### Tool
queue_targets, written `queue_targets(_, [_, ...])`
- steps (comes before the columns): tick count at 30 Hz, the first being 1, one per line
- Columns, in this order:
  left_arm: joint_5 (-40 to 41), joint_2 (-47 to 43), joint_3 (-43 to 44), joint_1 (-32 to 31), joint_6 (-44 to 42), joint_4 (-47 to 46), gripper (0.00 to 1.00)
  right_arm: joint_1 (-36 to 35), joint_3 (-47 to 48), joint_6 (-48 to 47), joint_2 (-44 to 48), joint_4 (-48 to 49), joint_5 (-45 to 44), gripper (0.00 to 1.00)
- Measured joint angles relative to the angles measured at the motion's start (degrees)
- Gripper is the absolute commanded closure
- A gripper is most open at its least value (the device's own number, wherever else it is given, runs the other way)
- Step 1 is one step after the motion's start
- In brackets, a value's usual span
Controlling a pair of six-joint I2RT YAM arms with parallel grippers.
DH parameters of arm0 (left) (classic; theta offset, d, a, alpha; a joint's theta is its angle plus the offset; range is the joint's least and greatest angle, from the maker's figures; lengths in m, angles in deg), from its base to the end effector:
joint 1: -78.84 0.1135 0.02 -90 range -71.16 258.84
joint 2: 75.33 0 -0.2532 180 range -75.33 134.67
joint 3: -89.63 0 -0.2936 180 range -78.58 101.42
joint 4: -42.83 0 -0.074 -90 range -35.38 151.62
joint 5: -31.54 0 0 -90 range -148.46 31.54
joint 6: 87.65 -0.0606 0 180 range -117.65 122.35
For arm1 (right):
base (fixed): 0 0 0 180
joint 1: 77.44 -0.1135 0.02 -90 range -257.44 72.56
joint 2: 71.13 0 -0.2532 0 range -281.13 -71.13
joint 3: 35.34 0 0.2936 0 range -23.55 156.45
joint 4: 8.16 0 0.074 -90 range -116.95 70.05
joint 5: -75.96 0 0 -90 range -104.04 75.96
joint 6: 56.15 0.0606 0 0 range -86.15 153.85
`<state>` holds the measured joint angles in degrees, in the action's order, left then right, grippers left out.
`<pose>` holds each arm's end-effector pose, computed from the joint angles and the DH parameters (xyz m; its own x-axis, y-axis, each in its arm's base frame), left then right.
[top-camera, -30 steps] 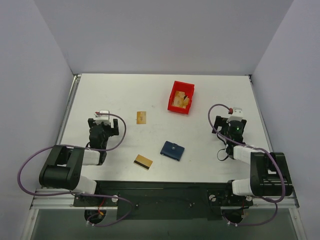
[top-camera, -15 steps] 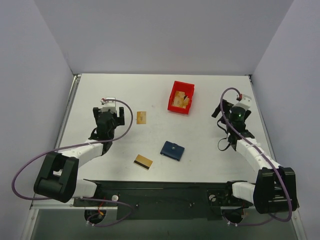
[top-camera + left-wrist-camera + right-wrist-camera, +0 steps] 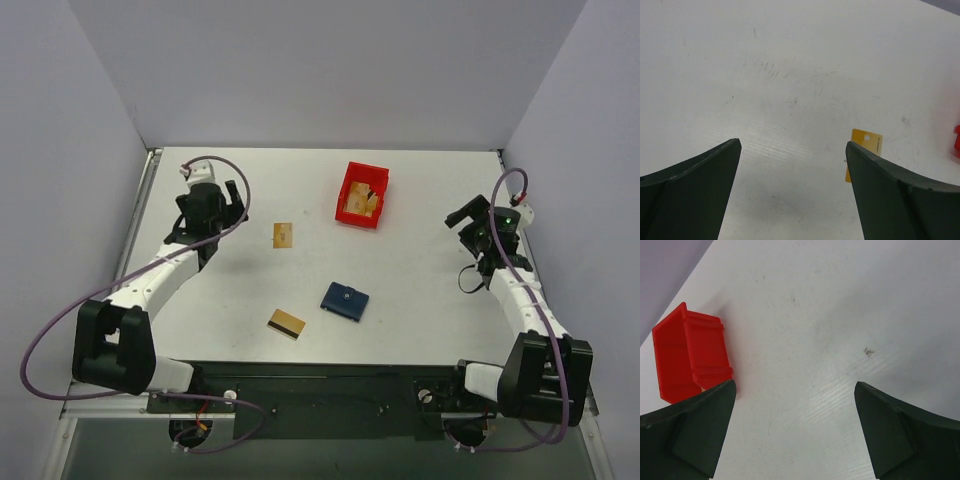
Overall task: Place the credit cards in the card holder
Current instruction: Pick up the card holder from the center of the board.
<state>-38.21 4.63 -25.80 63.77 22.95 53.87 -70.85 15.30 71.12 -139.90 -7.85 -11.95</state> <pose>0.3686 -0.0775 0.2267 -0.3828 -0.2388 -0.8924 -0.2030 0.9641 -0.1709 0.3335 -0.0363 0.2170 -0.1934 0.6315 -0.7509 0.2479 0.7719 0.5854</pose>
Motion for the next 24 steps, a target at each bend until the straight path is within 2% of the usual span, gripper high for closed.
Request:
queue_targets(3, [-2.78, -0.37, 0.09, 3.30, 4.28, 4.24, 0.03, 2.05, 0.11, 2.05, -2.38, -0.55, 3.91, 0.00])
queue_targets(7, [-4.63, -3.52, -1.07, 5.97, 9.14, 7.08, 0.03, 1.22, 0.13, 2.84, -4.26, -2.45, 7.10, 0.00])
queue_targets(12, [-7.23, -8.87, -3.82, 7.89, 13.88, 6.91, 0.03, -0.04, -0.61, 3.26, -3.21, -1.75, 7.32, 0.01])
queue_targets(16, [-11.10, -10.78, -6.05, 9.07, 15.15, 4.48, 0.06, -1.49, -0.79, 2.60, -2.75, -2.32, 7.10, 0.06])
queue_targets(19, [-14.49, -12.41, -7.63, 9.01, 14.71, 2.78, 0.07, -7.34, 0.74, 0.48, -2.84, -6.12, 3.87, 0.07])
queue_targets(24, [-16.70, -15.80, -7.93, 7.17, 11.85, 3.02, 0.11, -24.46, 1.38, -1.11, -2.29, -10.58, -2.16, 0.09])
